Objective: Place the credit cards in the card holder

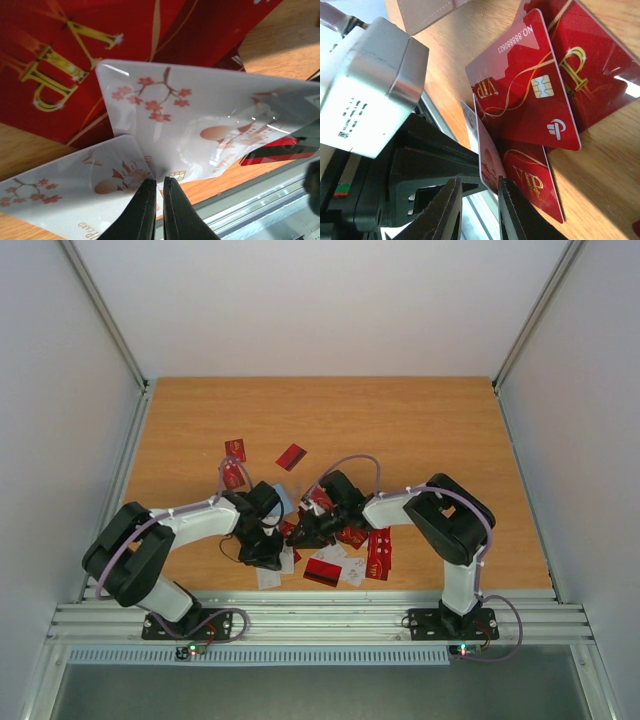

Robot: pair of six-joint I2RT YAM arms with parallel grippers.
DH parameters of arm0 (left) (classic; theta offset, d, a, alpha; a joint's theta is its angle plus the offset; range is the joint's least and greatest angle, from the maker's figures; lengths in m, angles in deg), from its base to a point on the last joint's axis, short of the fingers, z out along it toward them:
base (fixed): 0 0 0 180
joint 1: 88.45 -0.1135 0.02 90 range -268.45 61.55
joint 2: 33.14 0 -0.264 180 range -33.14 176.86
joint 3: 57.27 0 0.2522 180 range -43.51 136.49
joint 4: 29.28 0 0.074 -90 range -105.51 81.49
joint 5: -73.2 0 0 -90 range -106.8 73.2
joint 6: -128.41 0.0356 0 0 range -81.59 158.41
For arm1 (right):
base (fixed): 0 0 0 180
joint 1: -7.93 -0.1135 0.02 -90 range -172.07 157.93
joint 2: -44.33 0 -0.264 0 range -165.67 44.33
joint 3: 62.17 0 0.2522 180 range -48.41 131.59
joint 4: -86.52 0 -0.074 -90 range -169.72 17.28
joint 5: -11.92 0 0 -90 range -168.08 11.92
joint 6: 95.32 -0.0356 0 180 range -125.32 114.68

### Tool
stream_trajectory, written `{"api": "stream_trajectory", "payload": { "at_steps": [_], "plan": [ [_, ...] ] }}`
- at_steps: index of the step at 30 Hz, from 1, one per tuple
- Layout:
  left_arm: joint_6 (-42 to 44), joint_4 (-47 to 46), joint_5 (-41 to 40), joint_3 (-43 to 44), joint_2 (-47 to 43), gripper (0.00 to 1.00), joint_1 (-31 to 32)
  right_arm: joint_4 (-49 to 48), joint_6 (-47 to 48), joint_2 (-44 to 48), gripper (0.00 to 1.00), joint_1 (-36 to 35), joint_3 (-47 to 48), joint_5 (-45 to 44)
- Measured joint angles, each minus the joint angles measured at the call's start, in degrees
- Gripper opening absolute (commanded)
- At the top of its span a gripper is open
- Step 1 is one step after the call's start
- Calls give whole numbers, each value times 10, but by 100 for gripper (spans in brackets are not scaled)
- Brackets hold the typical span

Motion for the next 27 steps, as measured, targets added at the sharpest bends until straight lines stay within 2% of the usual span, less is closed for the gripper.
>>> {"api": "stream_trajectory", "payload": {
  "at_steps": [6,14,25,27],
  "plan": [
    [0,-24,16,-10,-5,8,1,-22,-8,-16,22,-1,-6,17],
    [3,-41,26,-14,-5,8,1,-4,7,-45,21,-6,13,17],
    [16,-61,36,-26,-15,8,1,13,20,-60,1,-18,34,-1],
    [16,-65,36,-30,-19,8,1,17,23,-64,1,-19,37,-6]
  ]
}}
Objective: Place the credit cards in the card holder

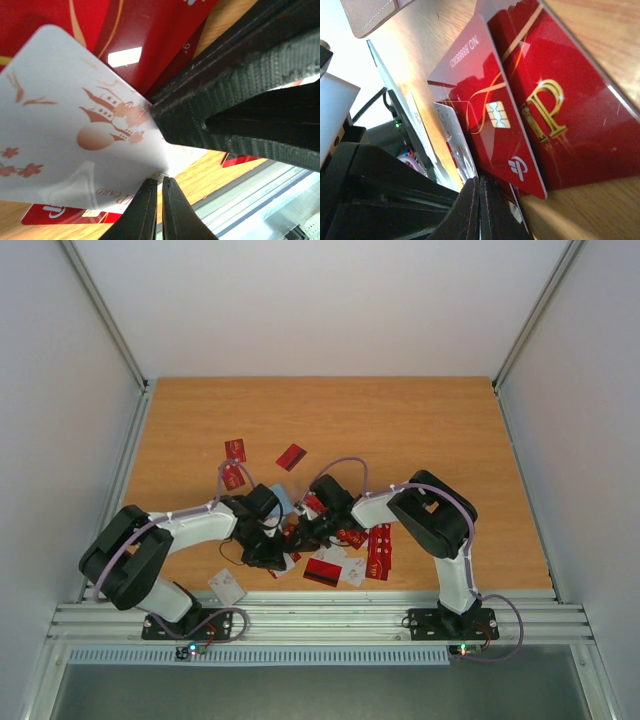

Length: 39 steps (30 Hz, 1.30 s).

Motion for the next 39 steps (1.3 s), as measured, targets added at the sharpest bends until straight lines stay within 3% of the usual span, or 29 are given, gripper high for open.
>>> {"api": "stream_trajectory", "payload": {
  "at_steps": [11,19,24,27,39],
  "plan": [
    [-14,8,-50,0,-68,16,5,31,15,0,1,-11,20,10],
    [-50,85,-120,40,-188,37,-12,27,4,7,1,-5,18,28],
    [-85,123,-139,29,-256,60,-41,5,-18,15,1,8,5,34],
    [-104,141,-143,17,-297,69,-63,-15,-38,24,1,18,-9,37],
    [-152,128,-101,4,-372,79,-109,-37,-82,98,1,55,-26,41]
  ]
}}
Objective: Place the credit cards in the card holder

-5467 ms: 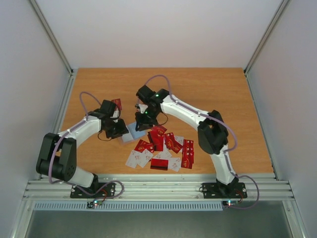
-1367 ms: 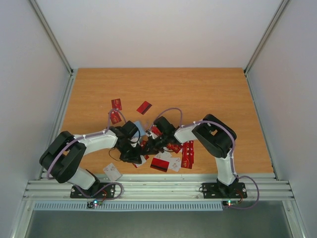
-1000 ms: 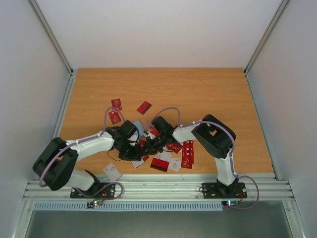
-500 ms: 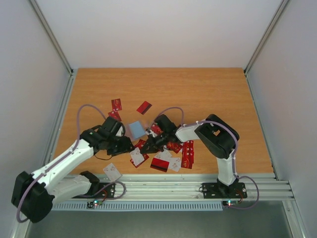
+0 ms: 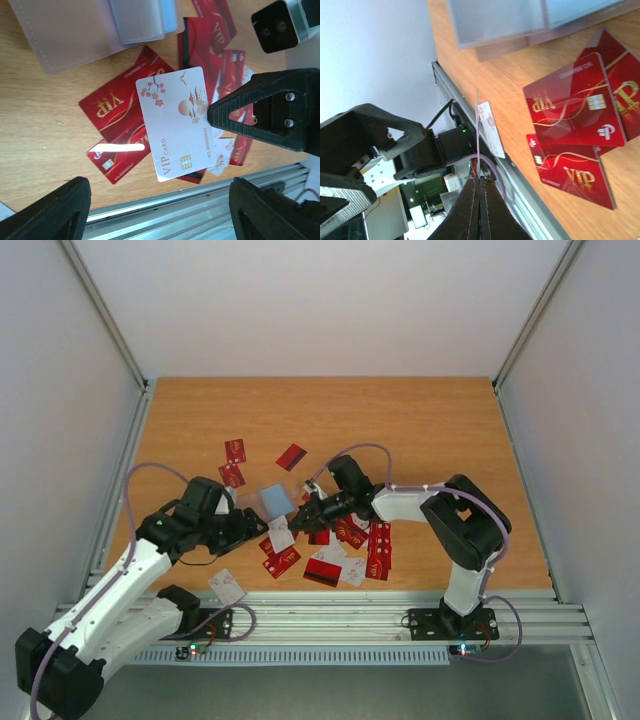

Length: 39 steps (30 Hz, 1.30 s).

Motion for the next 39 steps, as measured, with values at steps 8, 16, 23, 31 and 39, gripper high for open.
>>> {"api": "stream_trajectory", "payload": {
  "at_steps": [8,16,23,31,39],
  "plan": [
    [-49,-21,19,4,-43,79,-11,21,-30,78,1,24,2,0],
    [-111,-52,19,33,-85,74,-18,76,-53,134,1,62,57,0],
    [-195,-187,42,28,-88,64,-21,110,-78,152,1,78,114,3],
    [-257,-300,63,29,-46,52,-22,115,-105,153,1,79,170,16],
    [-290,-363,67,29,-38,37,-32,101,-134,155,1,79,181,31]
  ]
}}
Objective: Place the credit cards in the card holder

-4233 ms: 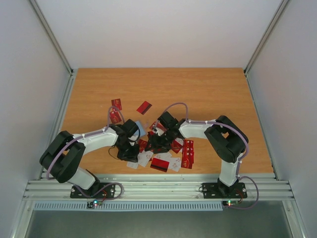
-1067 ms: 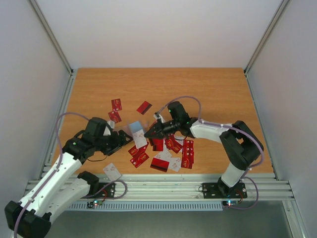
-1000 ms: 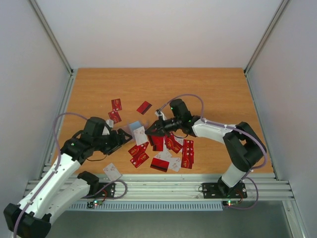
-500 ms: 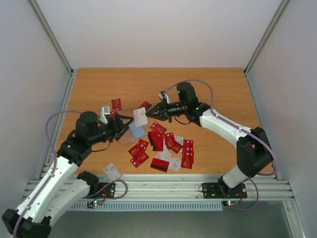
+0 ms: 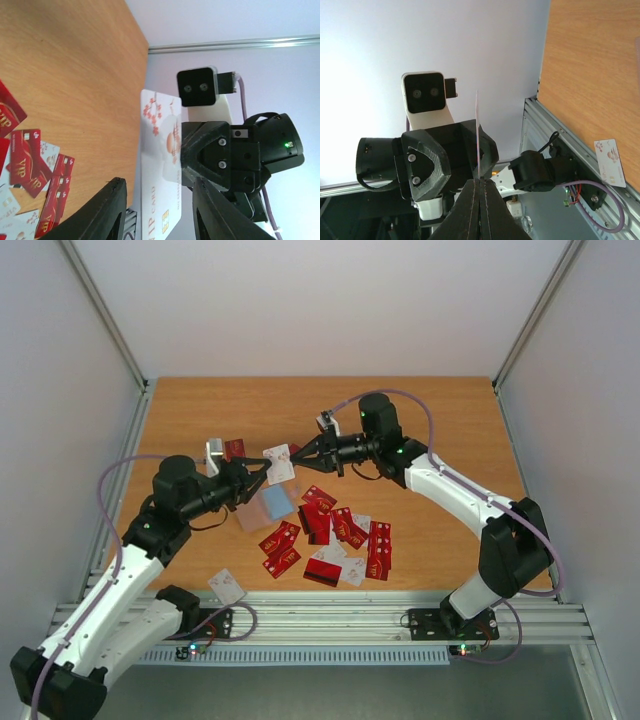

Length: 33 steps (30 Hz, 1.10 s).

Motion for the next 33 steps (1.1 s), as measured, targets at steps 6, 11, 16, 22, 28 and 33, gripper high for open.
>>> {"api": "stream_trajectory", "payload": {
  "at_steps": [6,11,16,22,28,33],
  "plan": [
    [-10,-24,7,0,8,29,-2,-6,-12,0,1,2,10,13],
    [-11,-32,9,0,13,24,-2,-30,-28,0,1,2,18,24],
    [-11,-43,8,0,13,23,-2,-41,-38,0,1,2,18,35],
    [-11,-53,7,0,13,15,-2,-43,-42,0,1,2,18,47],
    [-12,-90,8,2,16,0,-4,-42,-43,-2,1,4,18,51],
    [-10,-99,8,3,17,0,-4,-20,-30,-9,21,5,28,53]
  ]
}}
